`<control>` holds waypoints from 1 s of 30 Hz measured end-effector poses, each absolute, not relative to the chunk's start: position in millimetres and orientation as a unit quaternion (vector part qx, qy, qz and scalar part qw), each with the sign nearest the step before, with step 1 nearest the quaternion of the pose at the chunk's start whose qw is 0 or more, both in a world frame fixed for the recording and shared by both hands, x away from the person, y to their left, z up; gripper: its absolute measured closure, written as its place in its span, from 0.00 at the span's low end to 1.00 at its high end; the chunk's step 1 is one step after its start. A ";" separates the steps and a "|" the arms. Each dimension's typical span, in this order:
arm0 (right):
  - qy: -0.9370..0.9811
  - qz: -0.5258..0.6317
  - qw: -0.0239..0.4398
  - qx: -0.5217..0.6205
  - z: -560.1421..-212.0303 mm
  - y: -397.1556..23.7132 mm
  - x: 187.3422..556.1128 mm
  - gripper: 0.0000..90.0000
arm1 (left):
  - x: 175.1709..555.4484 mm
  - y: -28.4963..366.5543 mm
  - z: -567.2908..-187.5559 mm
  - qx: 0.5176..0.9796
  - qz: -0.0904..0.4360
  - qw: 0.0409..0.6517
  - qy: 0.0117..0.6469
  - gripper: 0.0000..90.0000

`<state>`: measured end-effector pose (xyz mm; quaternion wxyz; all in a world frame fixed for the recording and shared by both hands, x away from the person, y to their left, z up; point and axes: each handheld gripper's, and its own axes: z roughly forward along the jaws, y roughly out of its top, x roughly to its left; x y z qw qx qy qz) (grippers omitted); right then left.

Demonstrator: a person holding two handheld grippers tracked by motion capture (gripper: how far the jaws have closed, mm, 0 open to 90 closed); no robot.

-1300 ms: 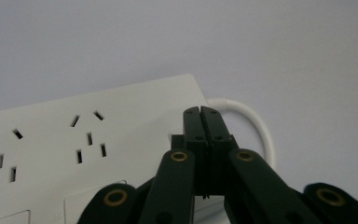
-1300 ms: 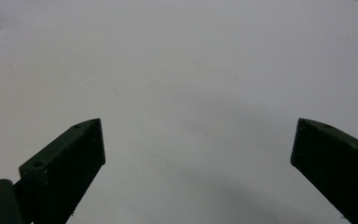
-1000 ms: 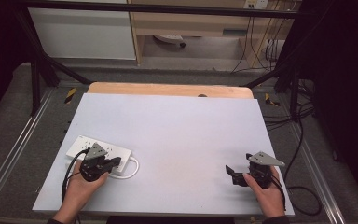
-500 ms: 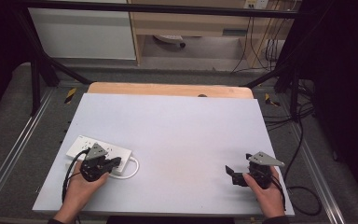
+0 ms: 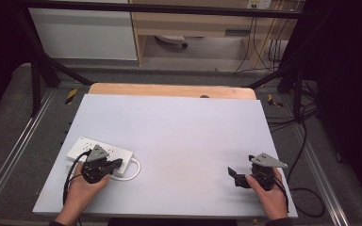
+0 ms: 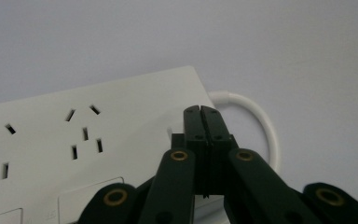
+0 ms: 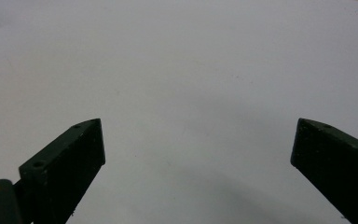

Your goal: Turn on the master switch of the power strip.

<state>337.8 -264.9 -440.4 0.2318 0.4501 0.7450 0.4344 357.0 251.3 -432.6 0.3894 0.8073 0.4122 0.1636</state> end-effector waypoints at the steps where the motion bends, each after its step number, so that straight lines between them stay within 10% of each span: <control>1: 0.745 0.434 0.232 0.450 -440.4 -264.9 337.8 0.04 | 356.9 251.1 -432.6 0.808 0.164 0.389 0.412 1.00; 30: 0.758 0.424 0.231 0.438 -442.2 -257.1 338.7 0.04 | 355.7 248.6 -432.9 0.810 0.170 0.381 0.412 1.00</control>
